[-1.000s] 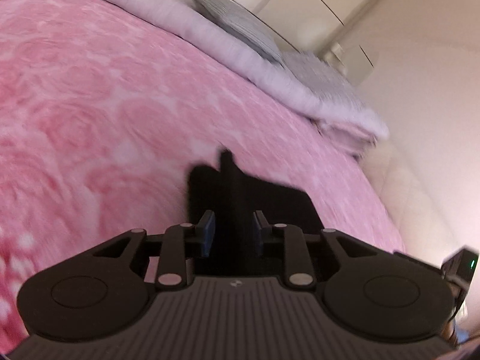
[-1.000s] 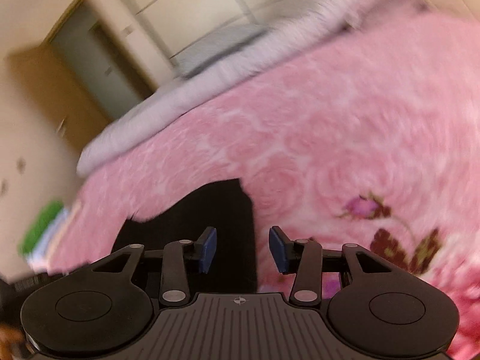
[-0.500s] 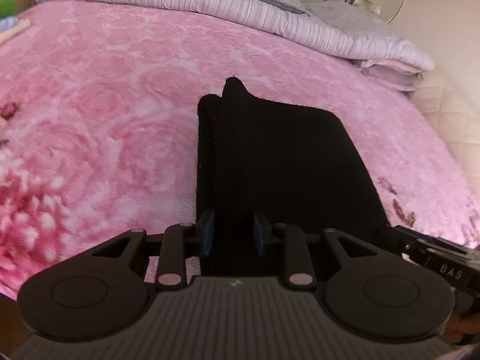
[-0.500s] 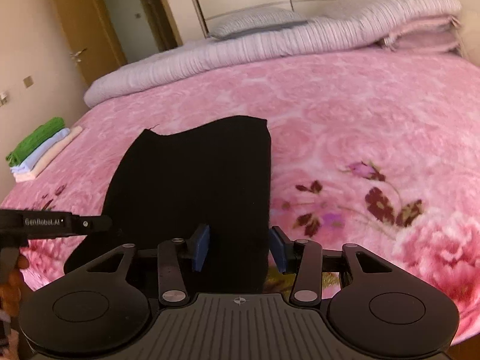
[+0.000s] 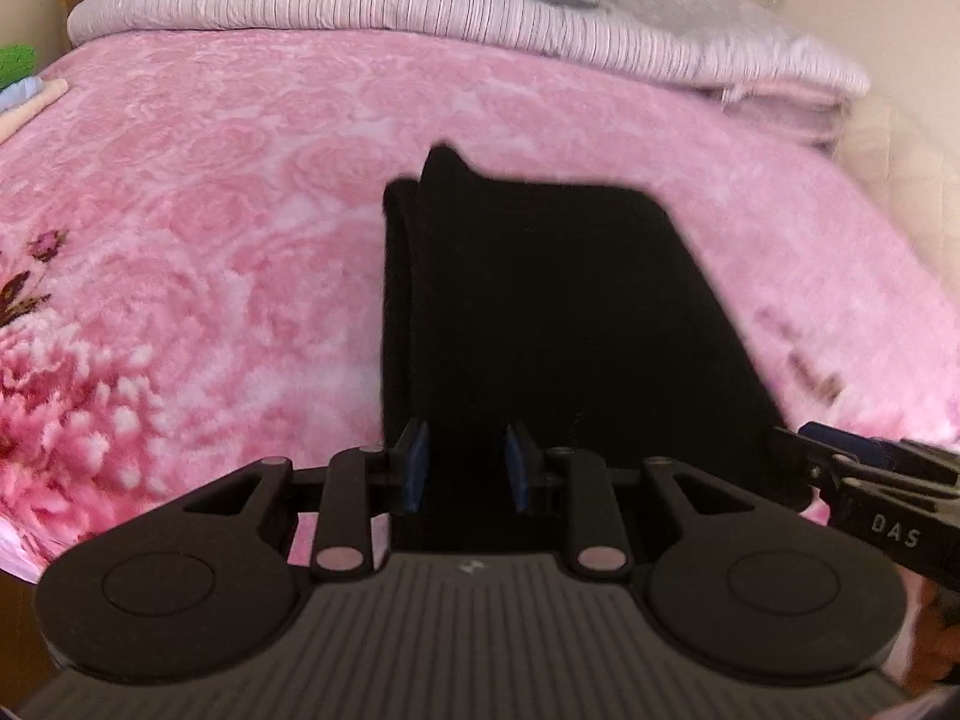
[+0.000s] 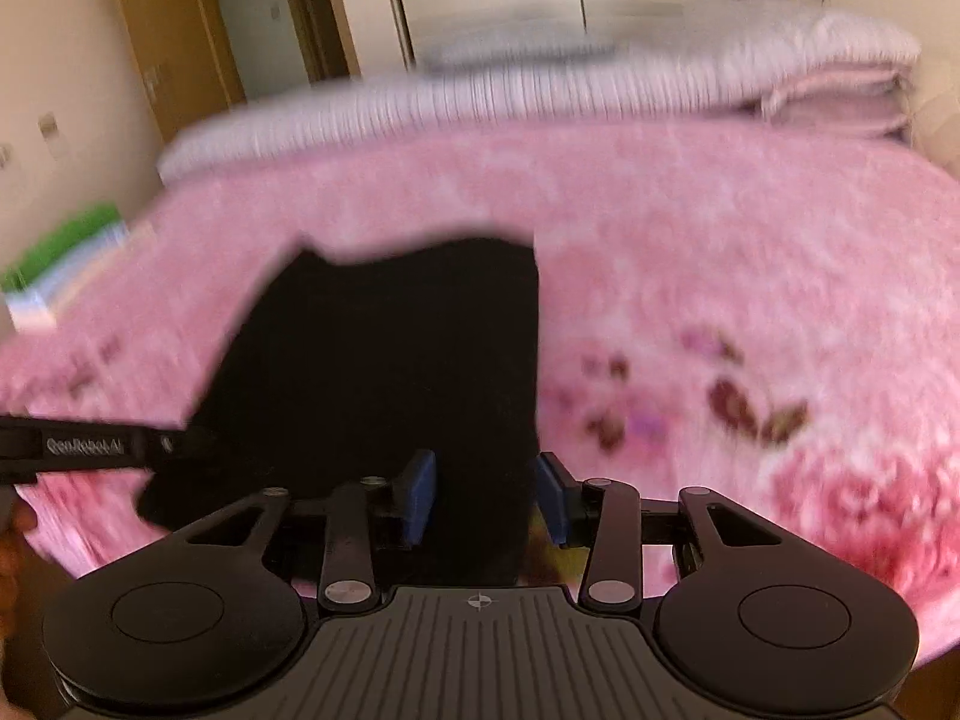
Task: Fold clothes
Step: 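Lay the folded black garment flat and open both grippers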
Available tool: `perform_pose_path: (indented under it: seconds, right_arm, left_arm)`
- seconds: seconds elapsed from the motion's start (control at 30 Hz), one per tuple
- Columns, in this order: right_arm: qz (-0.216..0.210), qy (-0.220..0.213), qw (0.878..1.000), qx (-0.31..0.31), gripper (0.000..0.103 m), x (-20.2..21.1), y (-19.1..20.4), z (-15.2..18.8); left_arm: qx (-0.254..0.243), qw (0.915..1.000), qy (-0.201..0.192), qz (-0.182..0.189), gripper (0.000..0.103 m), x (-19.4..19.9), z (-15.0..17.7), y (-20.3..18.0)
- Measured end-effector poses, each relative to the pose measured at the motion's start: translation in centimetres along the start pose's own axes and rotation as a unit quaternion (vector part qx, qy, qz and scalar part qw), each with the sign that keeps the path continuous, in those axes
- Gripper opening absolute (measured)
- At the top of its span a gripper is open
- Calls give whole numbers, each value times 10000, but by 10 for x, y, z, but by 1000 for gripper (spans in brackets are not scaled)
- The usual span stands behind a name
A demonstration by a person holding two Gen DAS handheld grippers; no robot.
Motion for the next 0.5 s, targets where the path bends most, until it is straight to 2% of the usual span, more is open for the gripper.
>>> perform_pose_path:
  seconds: [0.03,0.13,0.27,0.37,0.5]
  right_arm:
    - [13,-18,10000,28,41,-2,1,1]
    - [29,-15,10000,18,42,-6,1,3]
    - [-96,137,9980,-606,42,8,-17,-1]
    - [91,87,9971,-755,44,27,-21,3]
    - [445,270,9954,-799,47,42,-20,9]
  left_arm:
    - [19,10000,-35,-57,24,-4,4,4]
    - [316,9995,-41,70,25,0,4,13]
    - [384,9992,-31,105,23,22,5,9]
    - [347,9994,-21,-4,23,39,13,2]
    - [280,9995,81,-143,24,56,27,-10]
Point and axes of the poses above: each gripper's, at about its wrist camera, not at the fingertips, and x roughly against the way its jaws point, y to its left, z to its underside, the point moved 4 cm from there along -x, roughly the way its jaws point, and after that the axes turned 12 degrees about z, right-handed, at the moved point
